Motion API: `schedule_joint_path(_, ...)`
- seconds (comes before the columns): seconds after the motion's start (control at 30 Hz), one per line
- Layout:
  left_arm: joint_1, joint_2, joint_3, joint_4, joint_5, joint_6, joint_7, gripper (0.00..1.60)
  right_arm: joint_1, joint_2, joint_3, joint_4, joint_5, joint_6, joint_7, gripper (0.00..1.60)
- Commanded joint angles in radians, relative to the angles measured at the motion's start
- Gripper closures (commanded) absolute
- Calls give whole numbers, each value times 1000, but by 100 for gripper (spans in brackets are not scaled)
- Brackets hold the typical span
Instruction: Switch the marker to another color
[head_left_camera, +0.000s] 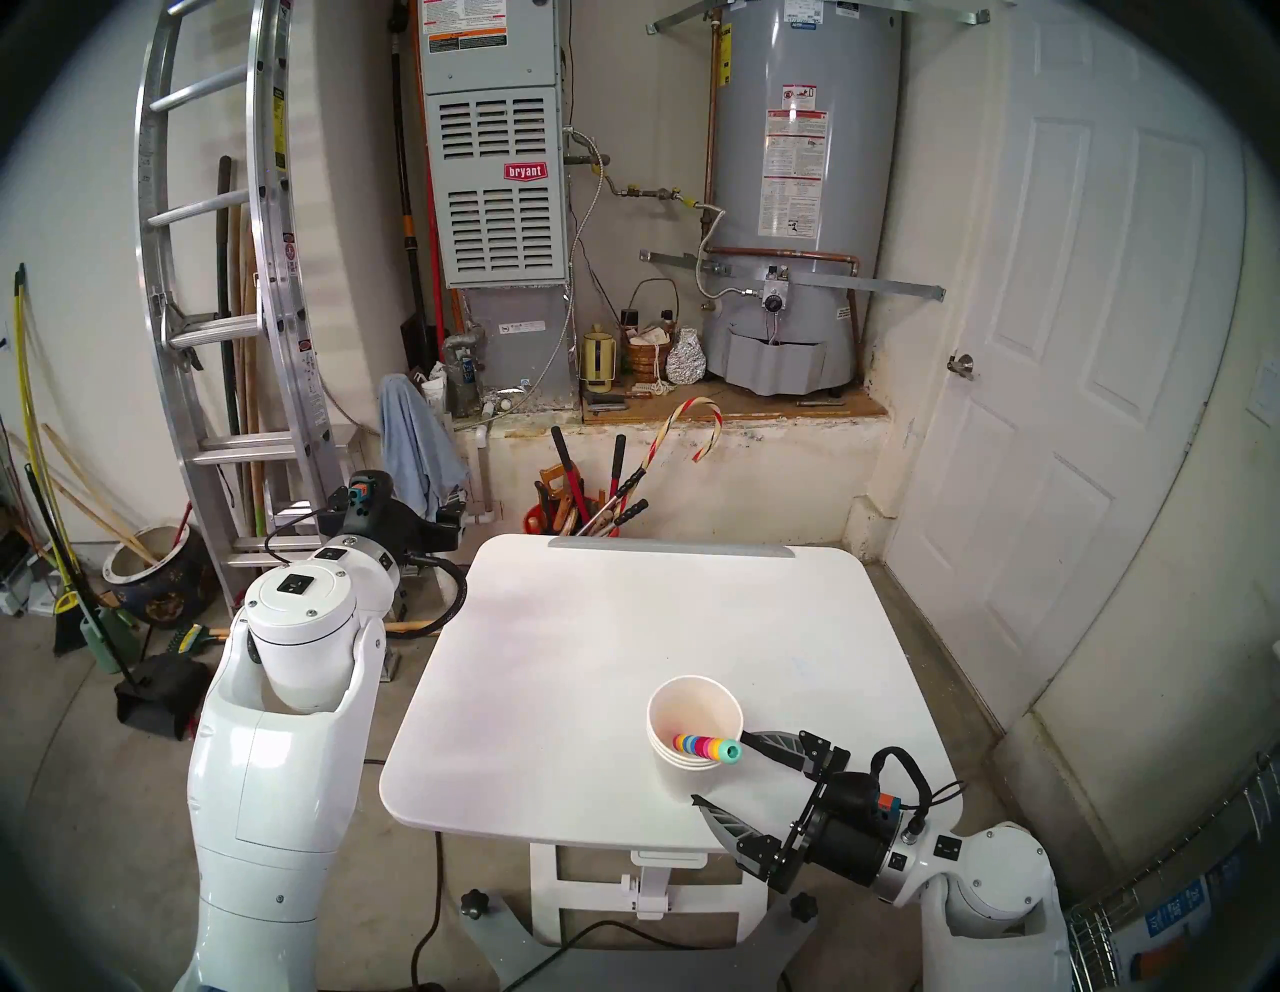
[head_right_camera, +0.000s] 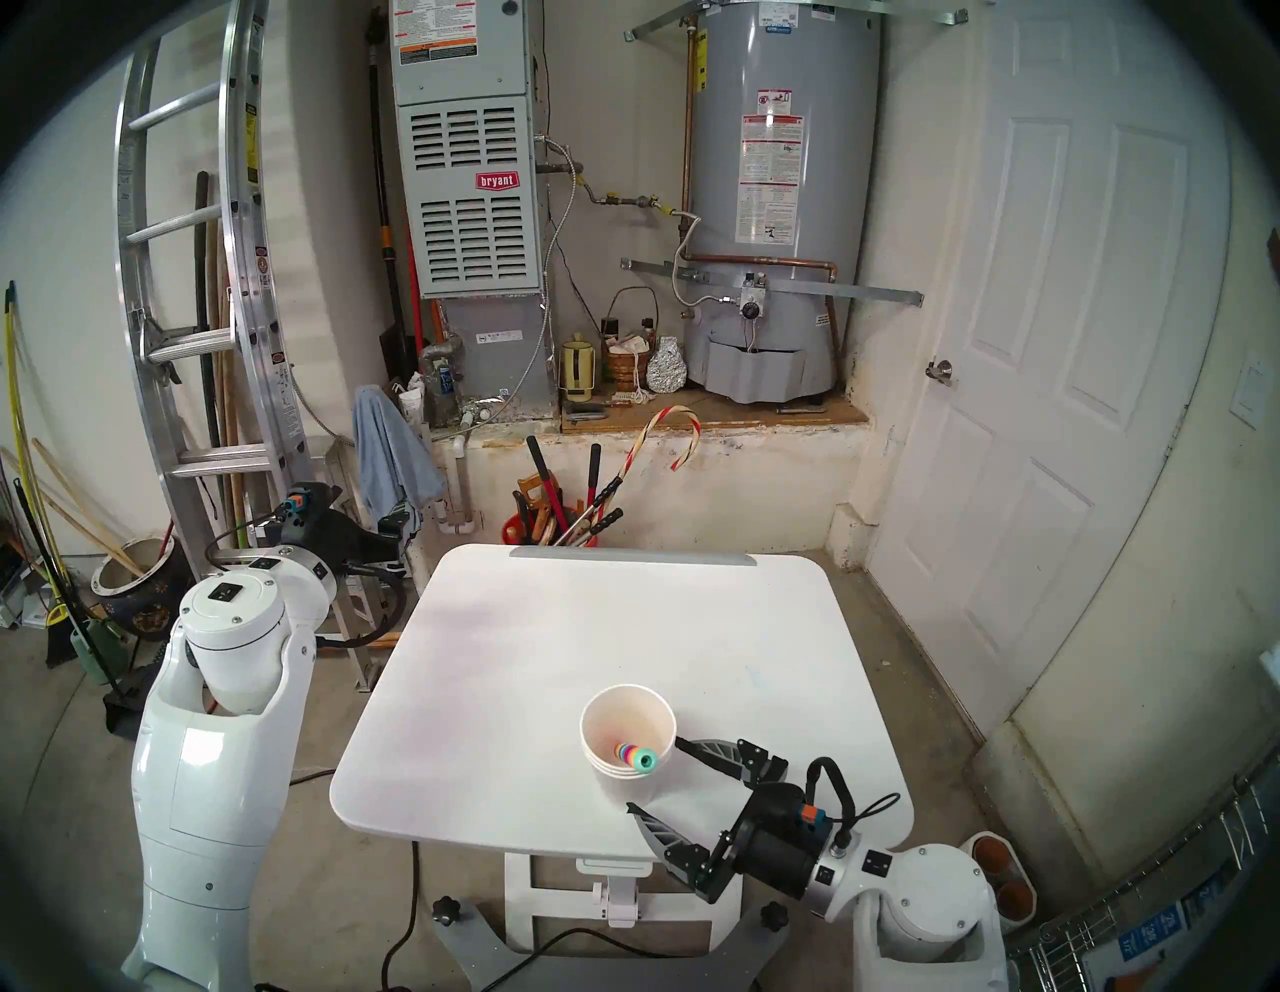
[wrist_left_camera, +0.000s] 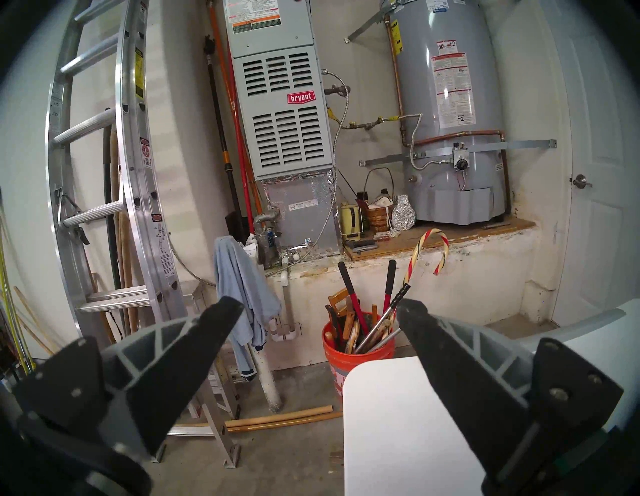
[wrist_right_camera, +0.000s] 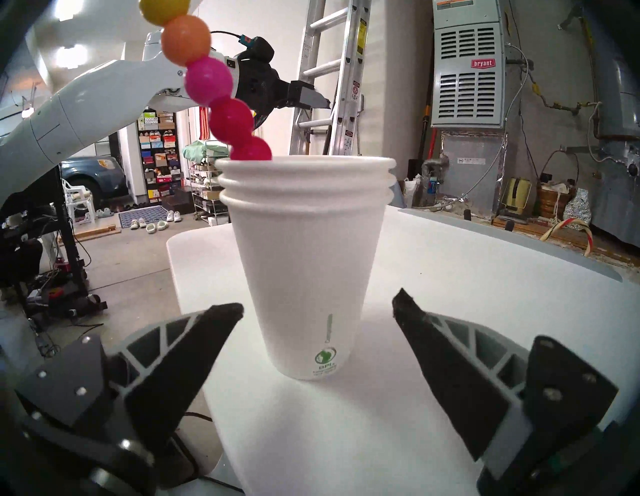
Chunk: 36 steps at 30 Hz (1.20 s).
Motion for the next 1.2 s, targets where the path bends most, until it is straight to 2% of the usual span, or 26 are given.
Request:
schedule_joint_path(0.0, -15, 3, 0, -19, 6, 3, 5, 0, 64, 2, -28, 17, -6, 3, -2, 0)
schedule_joint_path(0.6, -6, 7, -21, -17, 8, 11, 3, 0, 162, 11, -73, 124, -44, -12, -22, 0)
schedule_joint_path(1.17, -13, 9, -25, -7, 10, 15, 1, 0, 202, 6, -89, 185, -62, -38, -56, 0)
